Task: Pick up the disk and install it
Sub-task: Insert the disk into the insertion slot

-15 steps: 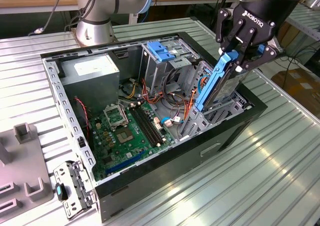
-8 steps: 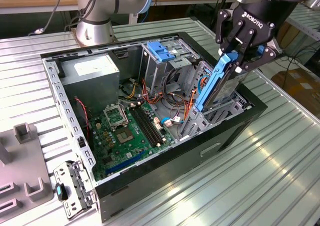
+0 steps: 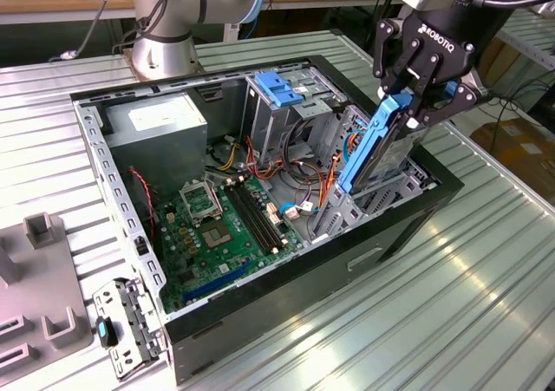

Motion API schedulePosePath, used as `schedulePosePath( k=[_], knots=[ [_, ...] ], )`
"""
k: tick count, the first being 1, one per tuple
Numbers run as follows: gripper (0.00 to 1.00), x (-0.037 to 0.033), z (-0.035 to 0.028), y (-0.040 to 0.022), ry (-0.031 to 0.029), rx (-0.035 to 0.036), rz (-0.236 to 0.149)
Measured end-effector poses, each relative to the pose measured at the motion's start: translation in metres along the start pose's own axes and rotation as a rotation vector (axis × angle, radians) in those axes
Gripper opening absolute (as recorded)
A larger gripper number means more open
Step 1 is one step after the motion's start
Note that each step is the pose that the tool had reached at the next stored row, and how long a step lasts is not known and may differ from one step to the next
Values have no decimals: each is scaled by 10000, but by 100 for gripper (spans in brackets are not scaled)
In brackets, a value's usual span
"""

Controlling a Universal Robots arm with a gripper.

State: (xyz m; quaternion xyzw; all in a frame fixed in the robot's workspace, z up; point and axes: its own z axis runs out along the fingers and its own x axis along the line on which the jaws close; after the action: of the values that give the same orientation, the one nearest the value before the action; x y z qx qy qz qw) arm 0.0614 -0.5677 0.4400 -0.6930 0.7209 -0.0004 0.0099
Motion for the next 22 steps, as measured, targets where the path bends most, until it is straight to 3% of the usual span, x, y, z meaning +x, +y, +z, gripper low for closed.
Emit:
schedulePosePath(
  k=[8, 9, 11, 14, 17, 19, 20, 22],
  knots=[
    [38, 0, 6, 0, 1, 0, 0],
    [45, 0, 7, 0, 1, 0, -1],
    [45, 0, 7, 0, 0, 0, 0],
    [45, 1, 40, 0, -2, 0, 0],
    [37, 3, 98, 1, -2, 1, 0],
    [24, 4, 142, -5, 1, 1, -1],
    [24, 5, 168, -20, -1, 1, 0],
    [12, 6, 207, -66, 0, 1, 0]
  ],
)
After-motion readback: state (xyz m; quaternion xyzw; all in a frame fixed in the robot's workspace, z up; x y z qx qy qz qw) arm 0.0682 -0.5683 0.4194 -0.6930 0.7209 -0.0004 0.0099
